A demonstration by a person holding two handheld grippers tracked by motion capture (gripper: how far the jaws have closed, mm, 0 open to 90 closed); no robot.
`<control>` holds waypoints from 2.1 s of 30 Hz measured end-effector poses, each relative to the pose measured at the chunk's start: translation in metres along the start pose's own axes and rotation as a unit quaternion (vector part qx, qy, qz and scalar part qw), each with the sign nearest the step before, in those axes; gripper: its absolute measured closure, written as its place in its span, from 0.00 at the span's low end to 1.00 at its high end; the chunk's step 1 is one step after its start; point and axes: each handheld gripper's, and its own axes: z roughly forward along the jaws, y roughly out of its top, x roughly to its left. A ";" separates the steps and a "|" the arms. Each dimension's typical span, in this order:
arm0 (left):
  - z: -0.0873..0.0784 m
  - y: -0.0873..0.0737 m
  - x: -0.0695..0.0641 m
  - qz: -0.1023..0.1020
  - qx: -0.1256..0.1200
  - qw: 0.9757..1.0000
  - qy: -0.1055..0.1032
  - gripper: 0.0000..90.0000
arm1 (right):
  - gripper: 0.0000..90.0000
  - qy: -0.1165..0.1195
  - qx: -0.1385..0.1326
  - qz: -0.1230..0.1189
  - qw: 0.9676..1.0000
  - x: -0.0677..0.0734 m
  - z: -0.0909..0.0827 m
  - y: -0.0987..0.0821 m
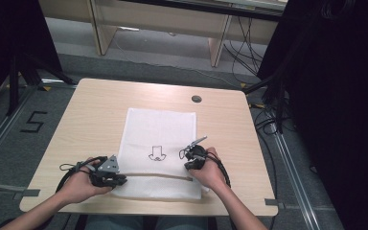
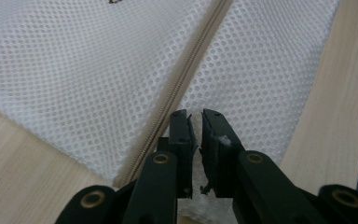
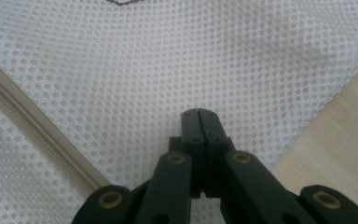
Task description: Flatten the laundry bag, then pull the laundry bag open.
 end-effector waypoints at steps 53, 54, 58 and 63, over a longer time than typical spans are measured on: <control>-0.004 0.003 0.006 -0.056 -0.110 0.992 0.013 0.51 | 0.61 -0.008 -0.141 0.050 0.989 -0.007 -0.039 -0.043; -0.005 0.003 0.007 -0.048 -0.111 0.993 0.016 0.51 | 0.61 -0.008 -0.141 0.050 0.989 -0.007 -0.039 -0.043; -0.006 0.001 0.007 -0.056 -0.114 0.992 0.019 0.51 | 0.59 -0.003 -0.129 0.057 0.990 -0.009 -0.044 -0.045; -0.007 0.001 0.006 -0.055 -0.118 0.991 0.024 0.51 | 0.58 0.001 -0.123 0.075 0.990 -0.008 -0.046 -0.045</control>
